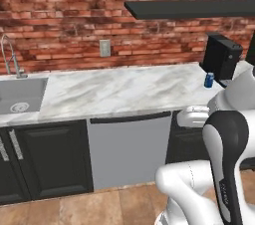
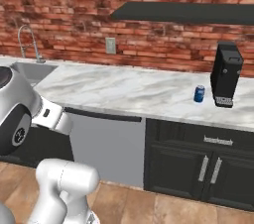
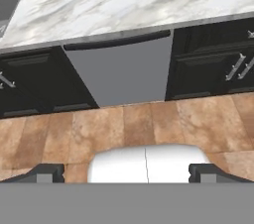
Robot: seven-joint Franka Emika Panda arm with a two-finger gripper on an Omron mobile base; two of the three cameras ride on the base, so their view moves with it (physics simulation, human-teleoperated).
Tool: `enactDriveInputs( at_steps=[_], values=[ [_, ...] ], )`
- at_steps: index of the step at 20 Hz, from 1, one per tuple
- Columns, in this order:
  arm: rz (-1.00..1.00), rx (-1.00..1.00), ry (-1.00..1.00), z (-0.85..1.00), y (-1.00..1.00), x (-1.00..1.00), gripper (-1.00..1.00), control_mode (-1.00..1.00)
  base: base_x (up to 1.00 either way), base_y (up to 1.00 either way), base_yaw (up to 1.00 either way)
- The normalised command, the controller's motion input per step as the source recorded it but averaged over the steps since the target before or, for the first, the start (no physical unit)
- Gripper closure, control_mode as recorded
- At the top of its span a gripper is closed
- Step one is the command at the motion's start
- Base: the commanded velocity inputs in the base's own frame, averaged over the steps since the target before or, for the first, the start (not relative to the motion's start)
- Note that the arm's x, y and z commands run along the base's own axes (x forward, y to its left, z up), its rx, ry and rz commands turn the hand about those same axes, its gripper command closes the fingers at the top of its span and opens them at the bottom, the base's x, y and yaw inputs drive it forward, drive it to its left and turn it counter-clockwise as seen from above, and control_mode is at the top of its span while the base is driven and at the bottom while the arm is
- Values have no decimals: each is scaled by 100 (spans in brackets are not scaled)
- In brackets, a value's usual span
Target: Four empty soda cans are scattered around the kitchen. Gather all the cans and cluster them next to the stove for recycling.
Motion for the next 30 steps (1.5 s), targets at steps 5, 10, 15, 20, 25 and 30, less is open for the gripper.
enactDriveInputs(
  at_steps=[5, 10, 15, 20, 25, 30],
  values=[
    [0, 0, 0, 0, 0, 0, -100, 100, 19, -57, 0],
    [0, 0, 0, 0, 0, 0, -100, 100, 22, -72, 0],
    [0, 0, 0, 0, 0, 0, -100, 100, 37, -76, 1],
    [0, 0, 0, 0, 0, 0, -100, 100, 64, -57, 0],
    [0, 0, 0, 0, 0, 0, -100, 100, 75, -38, 0],
    [0, 0, 0, 0, 0, 0, -100, 100, 73, -24, 0]
  ],
)
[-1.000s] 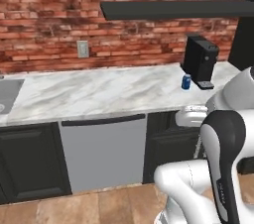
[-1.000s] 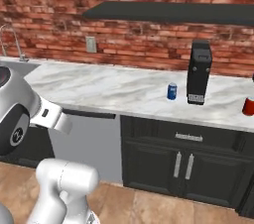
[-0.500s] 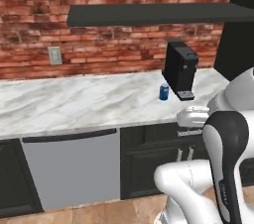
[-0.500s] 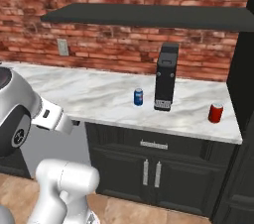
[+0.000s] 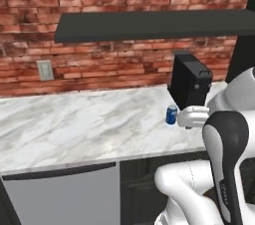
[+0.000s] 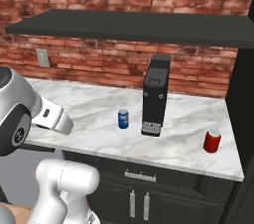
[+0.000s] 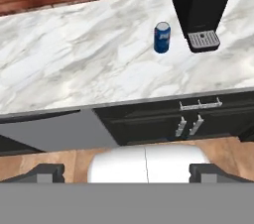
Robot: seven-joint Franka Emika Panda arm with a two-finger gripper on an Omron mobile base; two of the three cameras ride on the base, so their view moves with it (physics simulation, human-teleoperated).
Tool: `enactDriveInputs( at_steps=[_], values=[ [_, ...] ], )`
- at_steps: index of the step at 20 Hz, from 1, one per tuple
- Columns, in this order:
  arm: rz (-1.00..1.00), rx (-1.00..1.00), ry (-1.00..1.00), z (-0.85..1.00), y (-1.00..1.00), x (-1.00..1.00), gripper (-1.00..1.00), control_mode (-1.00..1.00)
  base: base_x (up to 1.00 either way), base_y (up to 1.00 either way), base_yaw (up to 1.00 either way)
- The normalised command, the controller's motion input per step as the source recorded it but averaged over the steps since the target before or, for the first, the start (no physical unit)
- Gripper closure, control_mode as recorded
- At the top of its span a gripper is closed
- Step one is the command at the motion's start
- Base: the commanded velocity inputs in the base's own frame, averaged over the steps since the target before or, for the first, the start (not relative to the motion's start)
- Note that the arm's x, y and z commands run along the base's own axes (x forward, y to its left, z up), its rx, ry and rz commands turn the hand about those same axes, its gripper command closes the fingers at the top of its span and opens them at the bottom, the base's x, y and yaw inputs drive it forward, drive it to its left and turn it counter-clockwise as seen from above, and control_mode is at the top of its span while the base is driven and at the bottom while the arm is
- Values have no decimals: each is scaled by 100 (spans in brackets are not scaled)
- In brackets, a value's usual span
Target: Four empty soda cans are scattered around the kitchen. Gather all the cans and cluster them next to the stove for recycling.
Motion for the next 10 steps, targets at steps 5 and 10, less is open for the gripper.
enactDriveInputs(
  at_steps=[5, 10],
  values=[
    [0, 0, 0, 0, 0, 0, -100, 100, 61, -25, 0],
    [0, 0, 0, 0, 0, 0, -100, 100, 33, -36, 0]
  ],
)
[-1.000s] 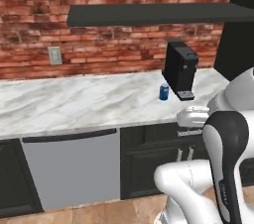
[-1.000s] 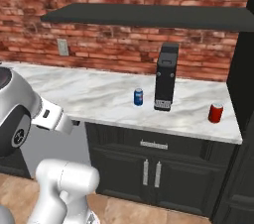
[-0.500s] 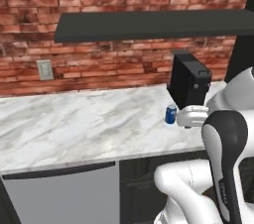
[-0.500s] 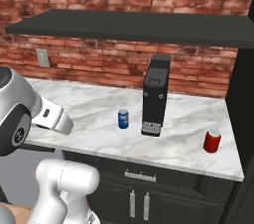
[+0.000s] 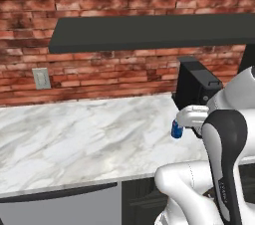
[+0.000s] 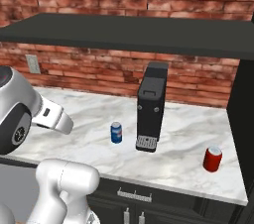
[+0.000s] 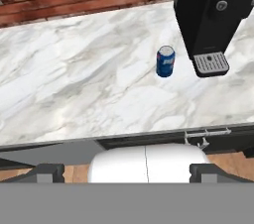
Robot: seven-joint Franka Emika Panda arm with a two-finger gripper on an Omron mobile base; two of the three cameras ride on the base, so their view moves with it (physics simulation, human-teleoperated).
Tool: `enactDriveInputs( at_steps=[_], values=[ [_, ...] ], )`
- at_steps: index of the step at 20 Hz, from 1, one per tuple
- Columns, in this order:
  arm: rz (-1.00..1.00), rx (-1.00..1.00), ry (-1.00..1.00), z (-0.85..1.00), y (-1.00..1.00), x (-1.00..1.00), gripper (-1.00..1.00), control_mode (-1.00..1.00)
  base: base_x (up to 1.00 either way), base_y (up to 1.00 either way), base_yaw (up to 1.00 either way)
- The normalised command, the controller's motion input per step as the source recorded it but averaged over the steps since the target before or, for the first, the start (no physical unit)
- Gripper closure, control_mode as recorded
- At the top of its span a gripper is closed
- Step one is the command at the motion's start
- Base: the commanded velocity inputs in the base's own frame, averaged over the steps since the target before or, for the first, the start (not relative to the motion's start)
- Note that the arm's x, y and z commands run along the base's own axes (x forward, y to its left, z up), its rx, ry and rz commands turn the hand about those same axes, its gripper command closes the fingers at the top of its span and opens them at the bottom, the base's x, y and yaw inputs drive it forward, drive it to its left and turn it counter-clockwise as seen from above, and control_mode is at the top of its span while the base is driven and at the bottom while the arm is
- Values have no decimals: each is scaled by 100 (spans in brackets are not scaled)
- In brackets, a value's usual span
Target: Four empty soda cans are scattered around the kitchen. Gather all the cans and cluster them next to the stove for recycling.
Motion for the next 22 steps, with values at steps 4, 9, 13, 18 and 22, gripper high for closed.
enactDriveInputs(
  at_steps=[4, 9, 13, 18, 22],
  values=[
    [0, 0, 0, 0, 0, 0, -100, 100, 6, -28, 0],
    [0, 0, 0, 0, 0, 0, -100, 100, 1, -9, 0],
    [0, 0, 0, 0, 0, 0, -100, 100, 0, -2, 0],
    [0, 0, 0, 0, -5, 0, -100, -100, 0, -3, 0],
    [0, 0, 1, -1, -4, 6, -100, -100, 0, 0, 0]
  ],
)
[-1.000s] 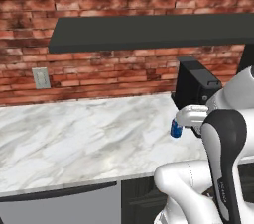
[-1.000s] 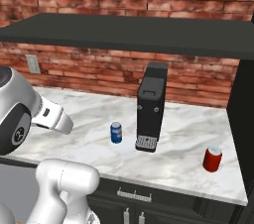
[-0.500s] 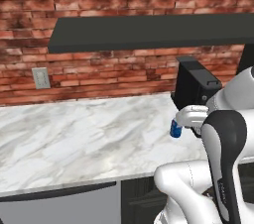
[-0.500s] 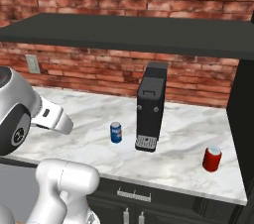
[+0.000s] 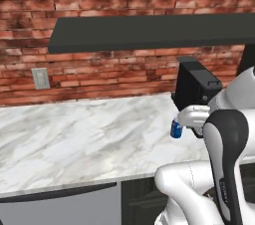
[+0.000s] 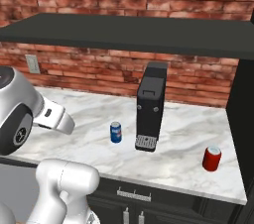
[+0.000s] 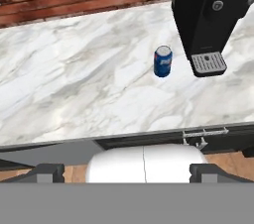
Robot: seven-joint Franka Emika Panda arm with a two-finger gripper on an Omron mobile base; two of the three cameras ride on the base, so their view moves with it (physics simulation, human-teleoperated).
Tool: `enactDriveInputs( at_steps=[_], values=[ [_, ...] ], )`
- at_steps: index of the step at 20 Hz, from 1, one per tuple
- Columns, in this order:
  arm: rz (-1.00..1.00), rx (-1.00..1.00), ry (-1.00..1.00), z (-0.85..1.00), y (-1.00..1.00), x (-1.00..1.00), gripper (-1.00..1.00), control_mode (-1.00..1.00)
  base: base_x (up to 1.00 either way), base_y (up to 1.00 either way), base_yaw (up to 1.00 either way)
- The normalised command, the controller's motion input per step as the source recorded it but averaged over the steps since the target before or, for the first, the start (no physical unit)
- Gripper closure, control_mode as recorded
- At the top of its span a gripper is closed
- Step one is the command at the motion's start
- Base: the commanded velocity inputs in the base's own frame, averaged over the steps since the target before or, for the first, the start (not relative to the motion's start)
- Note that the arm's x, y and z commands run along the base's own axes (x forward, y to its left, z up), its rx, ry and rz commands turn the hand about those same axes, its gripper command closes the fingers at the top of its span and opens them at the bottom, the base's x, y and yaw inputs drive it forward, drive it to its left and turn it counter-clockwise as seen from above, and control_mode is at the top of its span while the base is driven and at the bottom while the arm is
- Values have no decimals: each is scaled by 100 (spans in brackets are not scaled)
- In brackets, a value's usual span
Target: Four empty soda cans are scattered around the kitchen. Gather all the cans and cluster them next to the stove for recycling.
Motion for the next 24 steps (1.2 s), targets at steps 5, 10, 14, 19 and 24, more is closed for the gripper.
enactDriveInputs(
  at_steps=[5, 10, 14, 19, 24],
  values=[
    [0, 0, 0, 0, -2, 13, -100, -100, 0, 0, 0],
    [-2, 0, 0, -10, -22, 10, -100, -100, 0, 0, 0],
    [-3, 0, 0, -23, -28, 7, -100, -100, 0, 0, 0],
    [-1, 0, 2, -22, -11, 31, -100, -100, 0, 0, 0],
    [0, 0, 9, -13, -4, 33, -100, -100, 0, 0, 0]
  ],
)
